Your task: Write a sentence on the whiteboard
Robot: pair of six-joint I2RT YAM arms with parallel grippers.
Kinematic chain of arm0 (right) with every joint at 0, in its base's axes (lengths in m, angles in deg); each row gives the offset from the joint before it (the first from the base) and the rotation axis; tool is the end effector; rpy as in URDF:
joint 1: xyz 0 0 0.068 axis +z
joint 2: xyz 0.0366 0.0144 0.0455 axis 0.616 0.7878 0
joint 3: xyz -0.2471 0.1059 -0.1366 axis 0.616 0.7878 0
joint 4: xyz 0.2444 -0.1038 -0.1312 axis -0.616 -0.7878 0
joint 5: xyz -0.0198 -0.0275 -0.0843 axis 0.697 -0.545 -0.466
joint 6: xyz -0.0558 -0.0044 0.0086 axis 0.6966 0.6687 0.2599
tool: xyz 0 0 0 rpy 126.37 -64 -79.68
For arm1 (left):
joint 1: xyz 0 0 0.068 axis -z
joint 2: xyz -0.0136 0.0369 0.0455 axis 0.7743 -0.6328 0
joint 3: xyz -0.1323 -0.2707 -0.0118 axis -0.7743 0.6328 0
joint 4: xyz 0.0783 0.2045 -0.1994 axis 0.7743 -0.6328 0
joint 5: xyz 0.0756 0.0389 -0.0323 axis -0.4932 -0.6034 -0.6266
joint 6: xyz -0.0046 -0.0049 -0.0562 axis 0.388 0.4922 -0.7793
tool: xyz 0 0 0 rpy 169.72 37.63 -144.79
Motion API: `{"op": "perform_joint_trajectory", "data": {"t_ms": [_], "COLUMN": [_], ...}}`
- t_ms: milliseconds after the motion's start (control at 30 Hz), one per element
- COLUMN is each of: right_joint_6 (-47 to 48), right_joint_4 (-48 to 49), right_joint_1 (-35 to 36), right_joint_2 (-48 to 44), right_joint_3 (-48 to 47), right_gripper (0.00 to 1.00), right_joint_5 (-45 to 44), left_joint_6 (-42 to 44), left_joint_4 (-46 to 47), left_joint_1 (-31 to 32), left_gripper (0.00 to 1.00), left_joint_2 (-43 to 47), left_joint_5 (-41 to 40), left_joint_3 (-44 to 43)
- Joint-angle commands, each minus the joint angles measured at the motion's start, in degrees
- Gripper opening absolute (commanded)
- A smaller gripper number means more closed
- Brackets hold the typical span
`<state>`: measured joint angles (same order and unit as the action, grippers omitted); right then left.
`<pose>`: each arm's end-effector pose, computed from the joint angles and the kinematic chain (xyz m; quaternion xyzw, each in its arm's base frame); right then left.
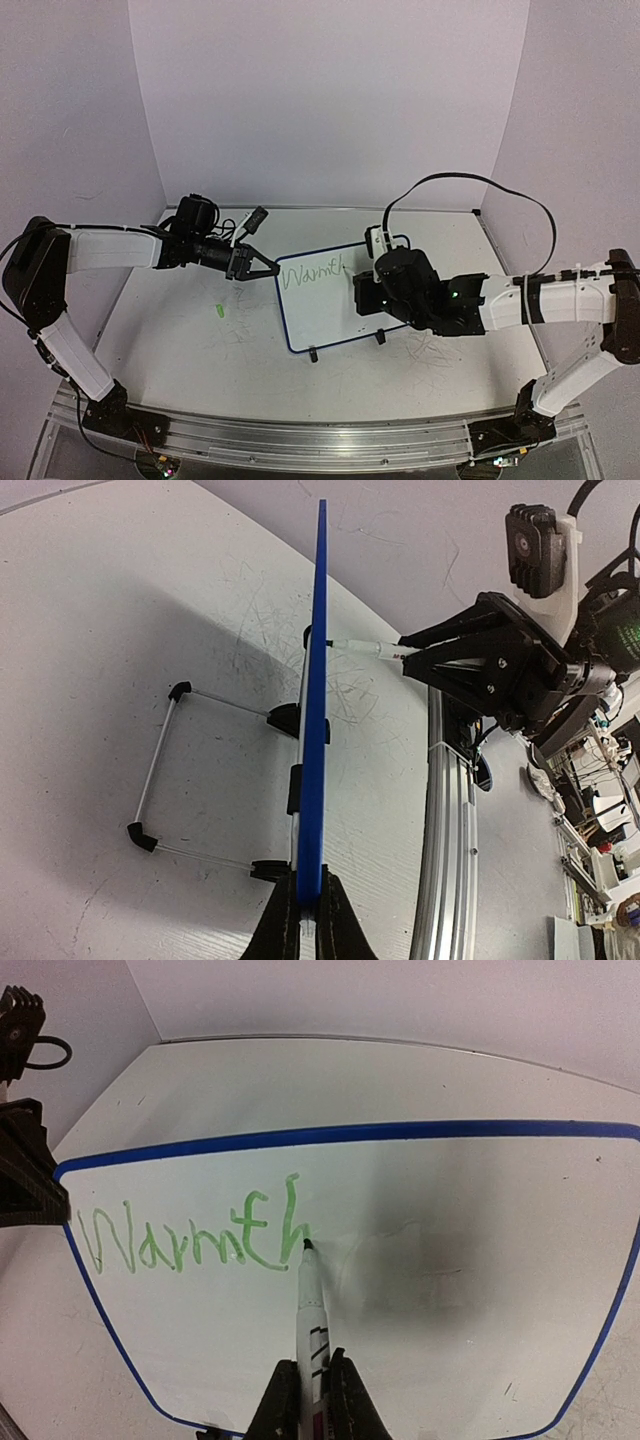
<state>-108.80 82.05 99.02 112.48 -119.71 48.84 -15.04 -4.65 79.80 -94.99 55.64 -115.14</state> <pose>0.1890 0.3077 0.2554 -0.1495 0.8339 0.2152 0.4858 0.3130 -0.2112 0.2348 0.3845 0.7207 -0.5062 0.2765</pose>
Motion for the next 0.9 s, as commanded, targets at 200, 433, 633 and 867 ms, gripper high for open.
{"op": "perform_joint_trajectory", "data": {"t_ms": [200, 433, 633, 867], "right_joint_6": [-1.44, -0.25, 1.14, 2.1], "right_joint_4": [-1.22, -1.06, 1.83, 1.75], "right_joint_1": [-0.55, -0.56, -0.82, -3.25], "right_joint_2": [-1.81, -1.94, -7.58, -8.3], "right_joint_3": [1.36, -0.48, 1.31, 2.51], "right_gripper": [0.0, 0.0, 0.0, 0.0], "right_joint_5": [0.66, 0.38, 0.46, 1.2], "left_joint_6": [1.6, 1.59, 1.64, 1.64], "left_joint_4": [-2.49, -2.53, -2.6, -2.56], "left_joint_1": [1.64, 1.62, 1.62, 1.62], "left_gripper": [0.0, 0.0, 0.0, 0.0], "left_joint_2": [-0.29, -0.41, -0.18, -0.24], "left_joint_5": [1.02, 1.06, 0.82, 1.21], "left_joint_3": [-1.87, -1.99, -1.82, -2.0]}}
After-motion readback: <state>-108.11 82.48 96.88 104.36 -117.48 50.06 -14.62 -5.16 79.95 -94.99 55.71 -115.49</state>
